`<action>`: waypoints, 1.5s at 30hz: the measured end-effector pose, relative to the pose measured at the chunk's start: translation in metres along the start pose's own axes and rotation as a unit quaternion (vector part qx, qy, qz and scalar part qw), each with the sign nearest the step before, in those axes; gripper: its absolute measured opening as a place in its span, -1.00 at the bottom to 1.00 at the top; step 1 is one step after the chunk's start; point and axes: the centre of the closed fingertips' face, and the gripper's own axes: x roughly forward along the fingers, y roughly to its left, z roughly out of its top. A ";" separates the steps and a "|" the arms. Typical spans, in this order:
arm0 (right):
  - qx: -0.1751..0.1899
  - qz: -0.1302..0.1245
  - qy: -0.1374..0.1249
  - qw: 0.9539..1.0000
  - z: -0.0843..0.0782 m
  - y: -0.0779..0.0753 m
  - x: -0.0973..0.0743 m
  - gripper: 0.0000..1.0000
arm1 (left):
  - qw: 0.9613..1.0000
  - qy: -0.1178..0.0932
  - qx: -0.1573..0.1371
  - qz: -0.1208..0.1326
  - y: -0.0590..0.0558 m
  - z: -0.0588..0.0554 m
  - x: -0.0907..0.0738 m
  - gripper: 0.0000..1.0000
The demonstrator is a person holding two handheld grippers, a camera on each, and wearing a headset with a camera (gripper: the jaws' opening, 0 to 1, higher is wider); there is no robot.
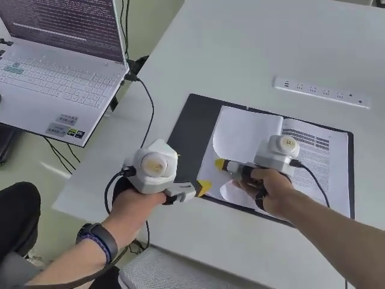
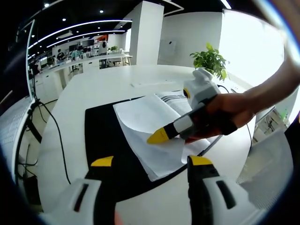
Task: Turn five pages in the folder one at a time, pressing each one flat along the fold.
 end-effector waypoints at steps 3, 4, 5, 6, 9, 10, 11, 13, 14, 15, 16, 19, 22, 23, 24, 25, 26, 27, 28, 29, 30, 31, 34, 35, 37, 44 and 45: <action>-0.022 0.003 -0.002 1.000 0.001 0.002 -0.012 -0.70 | 1.000 0.005 0.001 -0.006 -0.003 -0.001 0.006 0.19; -0.025 0.005 -0.005 1.000 0.003 0.002 -0.015 -0.68 | 1.000 0.005 0.002 -0.007 -0.004 -0.001 0.008 0.18; -0.025 0.003 -0.009 1.000 0.005 0.001 -0.018 -0.65 | 1.000 0.006 0.003 -0.008 -0.005 0.000 0.009 0.18; -0.026 -0.001 -0.022 0.999 0.010 0.000 -0.024 -0.62 | 1.000 0.006 0.004 -0.007 -0.005 0.001 0.011 0.16; -0.019 0.012 -0.060 0.998 0.021 0.006 -0.037 -0.56 | 1.000 0.005 0.004 -0.012 -0.007 0.003 0.016 0.11; -0.022 0.011 -0.061 0.998 0.021 0.005 -0.042 -0.55 | 1.000 0.006 0.007 -0.012 -0.008 0.004 0.018 0.09; -0.026 0.009 -0.061 0.998 0.022 0.005 -0.045 -0.55 | 1.000 0.007 0.008 -0.013 -0.008 0.004 0.020 0.09; -0.031 0.006 -0.065 0.997 0.023 0.006 -0.055 -0.54 | 1.000 0.006 0.007 -0.015 -0.008 0.007 0.022 0.07; -0.031 0.006 -0.069 0.997 0.024 0.007 -0.060 -0.52 | 1.000 0.005 0.006 -0.015 -0.009 0.008 0.023 0.05; -0.029 0.004 -0.081 0.996 0.028 0.008 -0.068 -0.52 | 1.000 0.004 0.007 -0.016 -0.009 0.009 0.024 0.03; -0.027 0.003 -0.087 0.996 0.030 0.007 -0.073 -0.52 | 1.000 0.002 0.008 -0.017 -0.013 0.010 0.023 0.01; -0.018 -0.005 -0.106 0.994 0.035 0.005 -0.089 -0.53 | 1.000 0.002 0.010 -0.023 -0.017 0.010 0.026 -0.06; -0.013 -0.014 -0.114 0.993 0.035 -0.001 -0.101 -0.54 | 0.999 0.010 0.014 -0.028 -0.018 0.005 0.033 -0.14; -0.010 -0.018 -0.116 0.993 0.034 -0.004 -0.105 -0.54 | 0.999 0.017 0.018 -0.028 -0.018 0.001 0.036 -0.19; -0.007 -0.021 -0.117 0.993 0.033 -0.006 -0.108 -0.55 | 0.999 0.023 0.021 -0.027 -0.018 -0.002 0.039 -0.26; -0.004 -0.023 -0.119 0.993 0.032 -0.009 -0.111 -0.55 | 0.999 0.029 0.022 -0.028 -0.017 -0.006 0.042 -0.30; -0.002 -0.024 -0.121 0.992 0.031 -0.010 -0.113 -0.55 | 0.999 0.032 0.021 -0.029 -0.017 -0.009 0.044 -0.33; 0.003 -0.025 -0.124 0.992 0.031 -0.012 -0.115 -0.55 | 0.999 0.038 0.020 -0.031 -0.018 -0.014 0.047 -0.35; 0.006 -0.025 -0.125 0.992 0.030 -0.013 -0.116 -0.56 | 0.998 0.042 0.020 -0.031 -0.017 -0.017 0.049 -0.38; 0.007 -0.026 -0.124 0.992 0.029 -0.015 -0.116 -0.56 | 0.998 0.046 0.019 -0.031 -0.017 -0.020 0.051 -0.40; 0.005 -0.030 -0.121 0.992 0.026 -0.017 -0.117 -0.57 | 0.998 0.050 0.018 -0.031 -0.017 -0.025 0.052 -0.42; 0.005 -0.031 -0.118 0.992 0.025 -0.019 -0.117 -0.57 | 0.998 0.052 0.018 -0.031 -0.017 -0.027 0.053 -0.44; 0.010 -0.031 -0.119 0.992 0.023 -0.023 -0.118 -0.58 | 0.997 0.067 0.017 -0.029 -0.016 -0.039 0.056 -0.48; 0.012 -0.031 -0.120 0.992 0.024 -0.024 -0.119 -0.58 | 0.997 0.070 0.018 -0.030 -0.017 -0.042 0.056 -0.49; 0.013 -0.028 -0.122 0.992 0.026 -0.025 -0.118 -0.59 | 0.996 0.081 0.031 -0.029 -0.017 -0.048 0.057 -0.51; -0.012 -0.026 -0.102 0.994 0.034 -0.032 -0.112 -0.67 | 0.991 0.103 0.079 -0.023 -0.018 -0.058 0.054 -0.55; -0.016 -0.026 -0.100 0.995 0.038 -0.034 -0.111 -0.67 | 0.991 0.102 0.081 -0.021 -0.018 -0.058 0.054 -0.55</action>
